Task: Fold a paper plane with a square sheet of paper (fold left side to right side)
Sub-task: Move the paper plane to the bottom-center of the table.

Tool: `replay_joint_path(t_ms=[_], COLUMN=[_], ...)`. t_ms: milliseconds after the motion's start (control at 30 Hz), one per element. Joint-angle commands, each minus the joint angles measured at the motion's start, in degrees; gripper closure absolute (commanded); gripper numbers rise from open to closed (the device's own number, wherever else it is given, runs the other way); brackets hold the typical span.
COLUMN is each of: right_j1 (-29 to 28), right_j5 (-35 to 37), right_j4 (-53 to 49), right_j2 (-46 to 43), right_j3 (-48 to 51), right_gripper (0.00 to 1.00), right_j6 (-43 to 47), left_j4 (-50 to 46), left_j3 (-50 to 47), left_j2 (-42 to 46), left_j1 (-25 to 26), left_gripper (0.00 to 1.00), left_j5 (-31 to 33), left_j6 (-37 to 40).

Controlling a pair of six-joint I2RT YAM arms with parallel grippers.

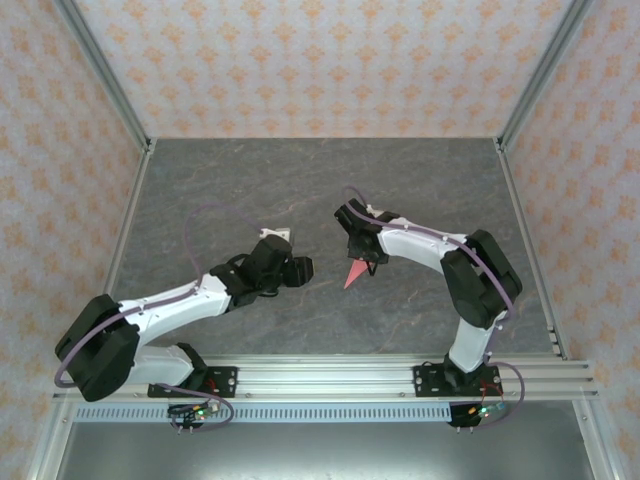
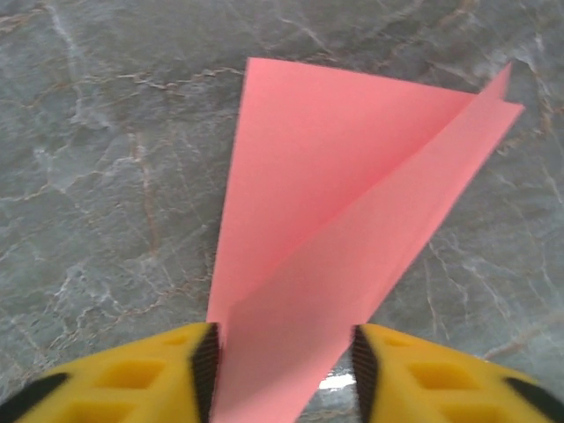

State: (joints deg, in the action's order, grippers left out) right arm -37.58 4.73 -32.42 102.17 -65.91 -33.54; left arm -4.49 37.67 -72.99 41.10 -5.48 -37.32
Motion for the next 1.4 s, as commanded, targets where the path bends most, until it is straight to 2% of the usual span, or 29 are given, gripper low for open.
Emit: replay_joint_path(t_ms=[0,133,200,367,500,700,800,967,1000,1167,1267,1367], right_j1=[-0.1,-0.1,-0.2,-1.1,-2.0,-2.0,-2.0,-0.8,-0.3,1.4,1.6,1.3], right_j5=[3.4,3.3,3.0,0.3,-5.9,-22.9,-25.6,-24.6,-23.4,-13.1,-7.7,-10.6], right_j4=[-3.8,-4.9,-5.1,-4.3,-1.2,16.3,22.5,21.8,20.7,9.1,0.6,-2.3], right_j2=[-1.5,-4.2,-5.6,-10.9,-14.8,-18.4,-19.2,-20.9,-22.7,-34.0,-39.3,-41.1], right_j3=[-0.1,0.6,0.7,0.9,1.7,11.6,16.7,23.4,25.0,28.7,27.9,25.9], right_gripper=[0.68,0.90,0.98,1.00,1.00,0.98,0.95,0.93,0.90,0.60,0.56,0.55], right_j6=[-0.5,0.1,0.5,2.5,5.1,5.6,6.7,9.9,9.9,11.3,9.8,9.1], left_j4=[-1.9,-2.4,-2.5,-3.5,-4.8,-7.1,-7.6,-7.6,-7.8,-7.5,-7.3,-7.1], left_j3=[-0.8,-1.2,-1.2,-1.2,-0.9,-1.0,-1.3,-1.5,-1.5,-1.4,-1.1,-1.1], left_j2=[1.7,2.5,2.9,3.8,4.7,6.9,7.8,8.3,8.3,8.2,7.8,7.6], left_j1=[-0.2,-0.1,-0.2,-0.2,-0.2,-0.2,-0.3,-0.2,-0.2,-0.2,-0.2,-0.2], left_gripper=[0.47,0.46,0.46,0.46,0.46,0.45,0.45,0.45,0.45,0.44,0.44,0.44], left_j5=[2.7,3.2,3.3,4.2,5.0,6.7,7.4,7.4,7.4,7.3,7.2,7.2], left_j6=[1.5,1.7,1.6,1.8,2.0,2.3,2.3,1.9,1.8,1.7,1.8,1.9])
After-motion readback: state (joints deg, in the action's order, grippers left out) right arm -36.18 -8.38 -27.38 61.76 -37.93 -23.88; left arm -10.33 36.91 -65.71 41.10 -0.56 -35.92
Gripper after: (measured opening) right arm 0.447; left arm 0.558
